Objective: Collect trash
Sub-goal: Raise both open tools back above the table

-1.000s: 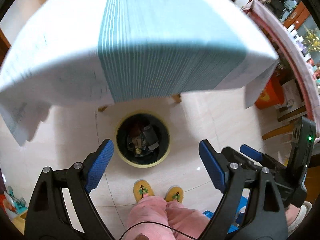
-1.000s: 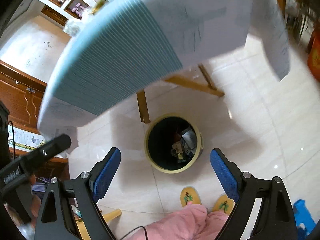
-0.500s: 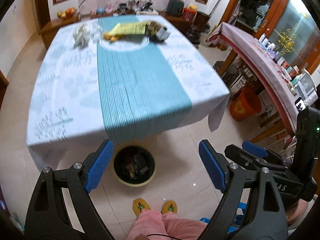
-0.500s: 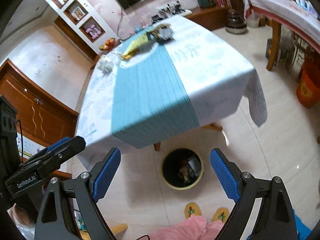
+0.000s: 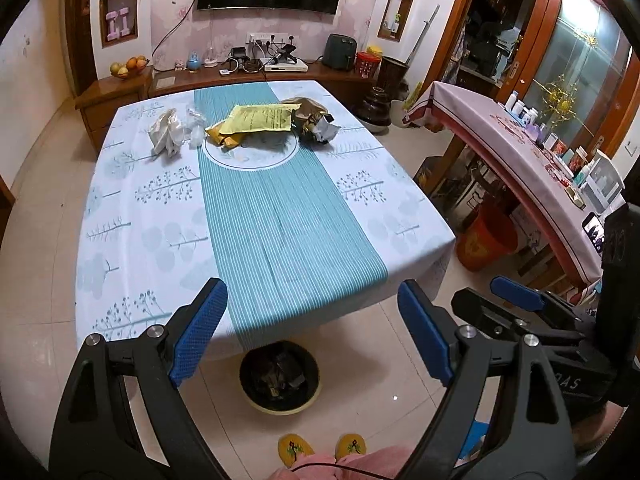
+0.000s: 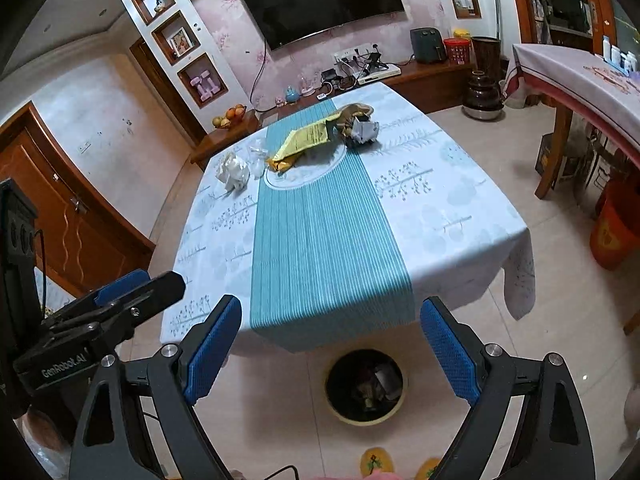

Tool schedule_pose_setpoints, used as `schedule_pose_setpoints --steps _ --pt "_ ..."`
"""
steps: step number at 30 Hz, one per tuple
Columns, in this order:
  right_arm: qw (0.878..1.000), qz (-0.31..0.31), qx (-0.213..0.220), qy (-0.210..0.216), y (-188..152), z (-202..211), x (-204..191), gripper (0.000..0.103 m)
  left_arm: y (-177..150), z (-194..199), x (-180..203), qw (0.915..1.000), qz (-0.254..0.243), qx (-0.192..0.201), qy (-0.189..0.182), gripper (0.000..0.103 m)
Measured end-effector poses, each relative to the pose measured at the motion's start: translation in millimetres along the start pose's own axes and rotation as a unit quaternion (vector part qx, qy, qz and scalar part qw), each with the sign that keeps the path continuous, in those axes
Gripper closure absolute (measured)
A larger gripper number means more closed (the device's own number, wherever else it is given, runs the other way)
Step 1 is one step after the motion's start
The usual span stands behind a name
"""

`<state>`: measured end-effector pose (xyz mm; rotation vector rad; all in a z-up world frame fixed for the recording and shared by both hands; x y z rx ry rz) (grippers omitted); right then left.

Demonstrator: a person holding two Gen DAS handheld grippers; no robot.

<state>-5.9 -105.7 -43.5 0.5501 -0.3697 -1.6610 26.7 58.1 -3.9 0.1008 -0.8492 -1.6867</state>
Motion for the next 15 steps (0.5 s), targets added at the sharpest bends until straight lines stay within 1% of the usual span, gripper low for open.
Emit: schedule_pose_setpoints --steps 4,7,11,15 --pt "1.0 0.009 0.011 0.001 19 -8 -5 0.011 12 -8 -10 0.9999 0.012 0.004 0.001 0.018" --pt "1.0 0.014 0.01 0.006 29 -20 -5 0.011 23 -18 -17 0.9998 0.016 0.007 0.006 0.018" --pt "1.0 0.019 -0.001 0.014 50 -50 -4 0.011 40 -42 -30 0.9995 0.028 0.004 0.017 0.018" --pt "0.999 0.024 -0.005 0.026 83 -89 0 0.011 64 -72 -44 0.9984 0.045 0.004 0.033 0.018"
Point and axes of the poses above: each gripper's, at about its wrist camera, not at the fingertips, and z roughly against the way its jaws point, x to its right, y to its top, the point moved 8 cm from there along -z, roughly the way its jaws point, and after that the axes turned 7 degrees about -y, right-handed, at the moved point
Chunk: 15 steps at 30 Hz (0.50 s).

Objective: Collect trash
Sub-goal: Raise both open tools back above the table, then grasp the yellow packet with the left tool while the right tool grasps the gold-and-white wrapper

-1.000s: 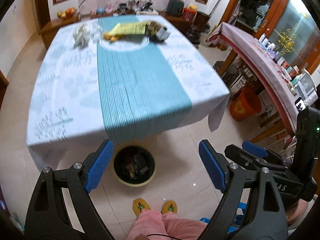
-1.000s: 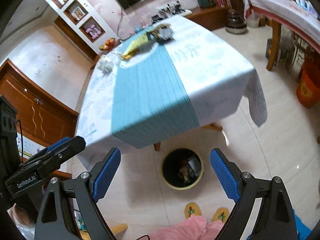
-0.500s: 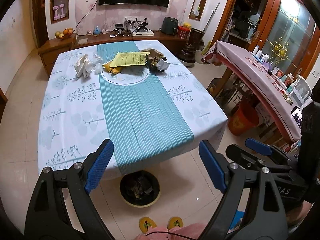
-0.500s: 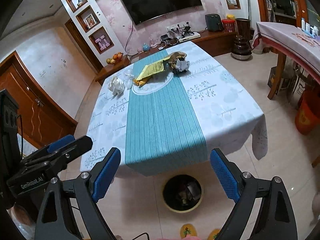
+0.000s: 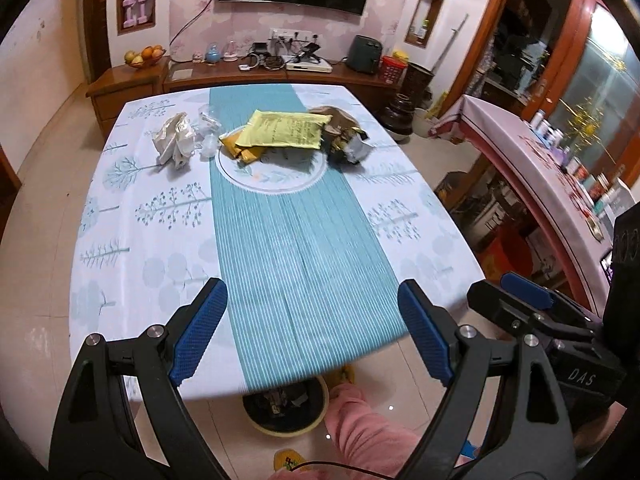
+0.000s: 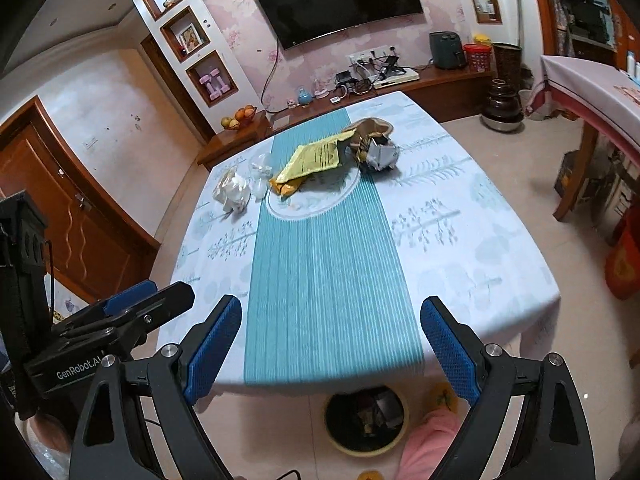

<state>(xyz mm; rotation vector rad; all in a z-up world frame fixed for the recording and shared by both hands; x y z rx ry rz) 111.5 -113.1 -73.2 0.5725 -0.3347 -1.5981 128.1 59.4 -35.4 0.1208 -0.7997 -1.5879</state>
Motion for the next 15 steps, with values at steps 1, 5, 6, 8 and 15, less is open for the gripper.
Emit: schedule_pose_setpoints --steps 1,5,6,8,15 --pt "1.0 0.004 -0.002 0.004 9 -11 2 0.011 6 -7 -2 1.0 0.001 0.0 0.003 0.018" --pt "0.999 0.023 -0.031 0.026 51 -65 9 0.011 45 -50 -12 0.9993 0.028 -0.002 0.023 0.018" --pt "0.998 0.034 -0.043 0.029 63 -81 12 0.011 52 -59 -13 0.9991 0.035 -0.004 0.025 0.018" --pt "0.997 0.044 -0.051 0.033 84 -103 18 0.011 70 -81 -16 0.9983 0.049 -0.01 0.028 0.018" --pt "0.994 0.079 -0.072 0.04 158 -188 45 0.011 124 -157 -33 0.9906 0.132 -0.023 0.028 0.018"
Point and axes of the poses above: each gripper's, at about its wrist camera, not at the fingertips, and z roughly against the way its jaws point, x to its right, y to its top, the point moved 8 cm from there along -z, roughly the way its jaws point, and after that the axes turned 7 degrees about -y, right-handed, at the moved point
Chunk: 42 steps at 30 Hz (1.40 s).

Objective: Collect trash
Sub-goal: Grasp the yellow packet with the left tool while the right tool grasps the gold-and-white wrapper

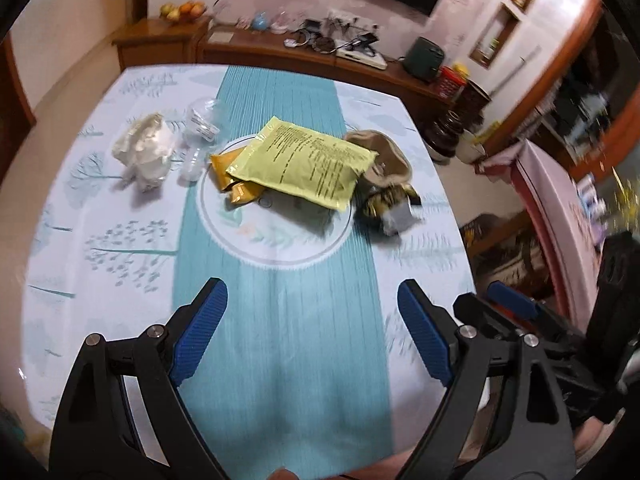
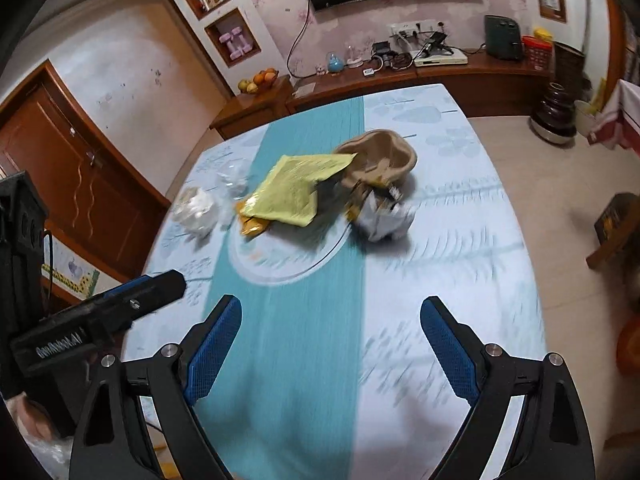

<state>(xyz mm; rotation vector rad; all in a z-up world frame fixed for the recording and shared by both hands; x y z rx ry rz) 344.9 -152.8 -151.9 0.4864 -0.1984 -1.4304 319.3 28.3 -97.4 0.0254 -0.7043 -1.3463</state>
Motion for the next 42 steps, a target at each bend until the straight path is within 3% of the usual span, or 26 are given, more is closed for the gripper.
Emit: schedule_pose_setpoints --steps 9,16,22,33,36,38,42 --pt "0.999 0.042 -0.009 -0.016 68 -99 35 0.011 56 -92 -23 0.991 0.133 -0.009 -0.018 0.018" --pt "0.996 0.087 -0.028 -0.01 79 -157 26 0.017 65 -152 -37 0.9803 0.193 -0.027 -0.031 0.018" --pt "0.993 0.112 -0.046 -0.004 71 -180 20 0.034 59 -184 -44 0.9728 0.225 -0.03 -0.045 0.018" --pt "0.993 0.109 -0.042 0.003 70 -187 21 0.04 68 -228 -34 0.9556 0.28 -0.021 -0.091 0.018" --pt "0.993 0.107 -0.041 0.007 71 -188 22 0.04 69 -238 -34 0.9461 0.309 -0.017 -0.094 0.03" --pt "0.994 0.104 -0.041 0.009 72 -188 23 0.041 68 -241 -32 0.9422 0.318 -0.017 -0.104 0.054" --pt "0.994 0.101 -0.04 0.015 71 -184 23 0.045 68 -239 -29 0.9443 0.313 -0.009 -0.102 0.077"
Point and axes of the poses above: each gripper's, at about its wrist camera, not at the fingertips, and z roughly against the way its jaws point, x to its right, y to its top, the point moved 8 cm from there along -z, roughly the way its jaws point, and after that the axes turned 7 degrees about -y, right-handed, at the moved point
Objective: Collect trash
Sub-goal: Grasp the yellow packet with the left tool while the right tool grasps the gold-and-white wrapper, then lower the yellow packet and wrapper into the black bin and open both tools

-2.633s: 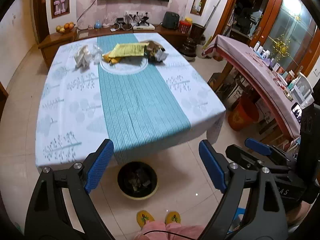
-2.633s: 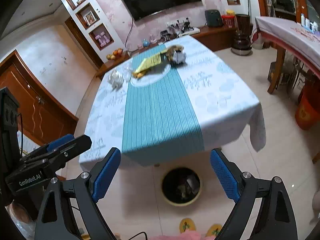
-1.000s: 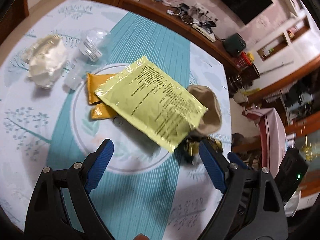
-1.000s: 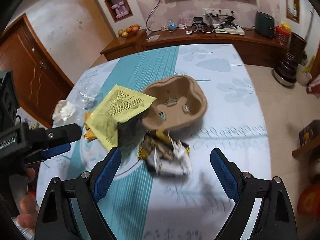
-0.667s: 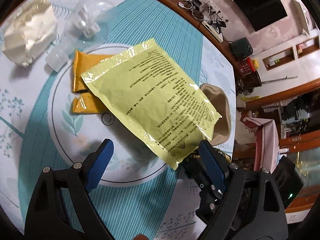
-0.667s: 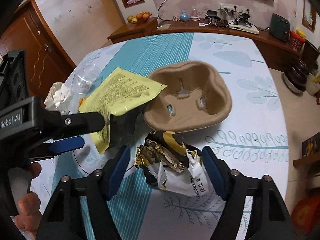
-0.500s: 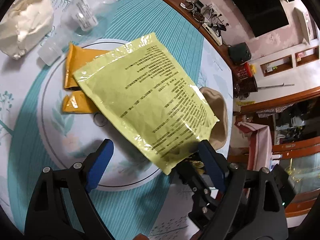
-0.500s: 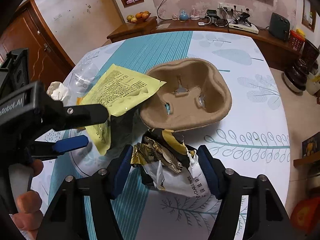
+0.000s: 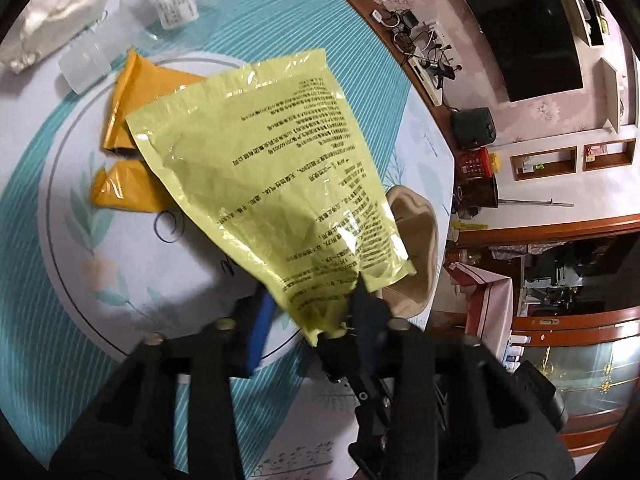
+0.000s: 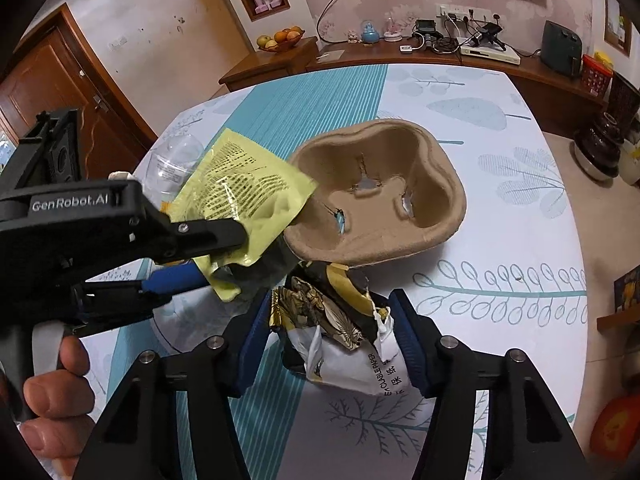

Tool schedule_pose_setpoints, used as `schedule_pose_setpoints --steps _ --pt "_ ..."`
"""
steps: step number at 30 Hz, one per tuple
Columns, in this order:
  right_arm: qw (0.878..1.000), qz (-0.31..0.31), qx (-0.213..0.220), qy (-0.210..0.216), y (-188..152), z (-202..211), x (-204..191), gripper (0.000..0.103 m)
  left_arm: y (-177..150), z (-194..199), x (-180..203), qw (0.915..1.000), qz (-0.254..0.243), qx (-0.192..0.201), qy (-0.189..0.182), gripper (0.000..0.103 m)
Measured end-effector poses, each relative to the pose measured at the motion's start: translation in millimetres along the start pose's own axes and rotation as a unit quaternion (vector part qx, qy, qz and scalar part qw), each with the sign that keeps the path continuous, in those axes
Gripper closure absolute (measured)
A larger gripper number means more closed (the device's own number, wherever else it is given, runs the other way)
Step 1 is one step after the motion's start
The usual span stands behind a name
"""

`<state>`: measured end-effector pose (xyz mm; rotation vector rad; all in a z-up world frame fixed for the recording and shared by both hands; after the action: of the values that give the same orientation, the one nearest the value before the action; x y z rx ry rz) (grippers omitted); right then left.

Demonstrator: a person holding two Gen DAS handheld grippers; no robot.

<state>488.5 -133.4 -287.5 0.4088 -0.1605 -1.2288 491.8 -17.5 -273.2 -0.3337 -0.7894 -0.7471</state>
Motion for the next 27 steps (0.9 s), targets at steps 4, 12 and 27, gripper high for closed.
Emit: schedule_pose_setpoints --steps 4,12,27 --pt "1.0 -0.001 0.001 0.003 -3 9 -5 0.048 0 14 5 0.9996 -0.02 0.0 0.018 0.089" --pt "1.0 -0.007 0.005 0.019 -21 53 -25 0.049 -27 55 14 0.9926 -0.092 -0.048 0.064 0.09" --pt "0.997 -0.068 0.022 -0.007 -145 167 -80 0.049 -138 209 -41 0.9529 -0.259 -0.133 0.085 0.09"
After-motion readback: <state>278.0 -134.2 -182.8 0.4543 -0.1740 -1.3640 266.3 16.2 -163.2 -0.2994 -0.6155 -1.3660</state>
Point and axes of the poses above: each gripper's, at about its wrist camera, not at the fingertips, and z roughly against the way its jaws point, x to its right, y to its top, the point moved 8 cm from there along -z, roughly the way its jaws point, and after that the axes turned 7 degrees about -y, right-handed, at the moved point
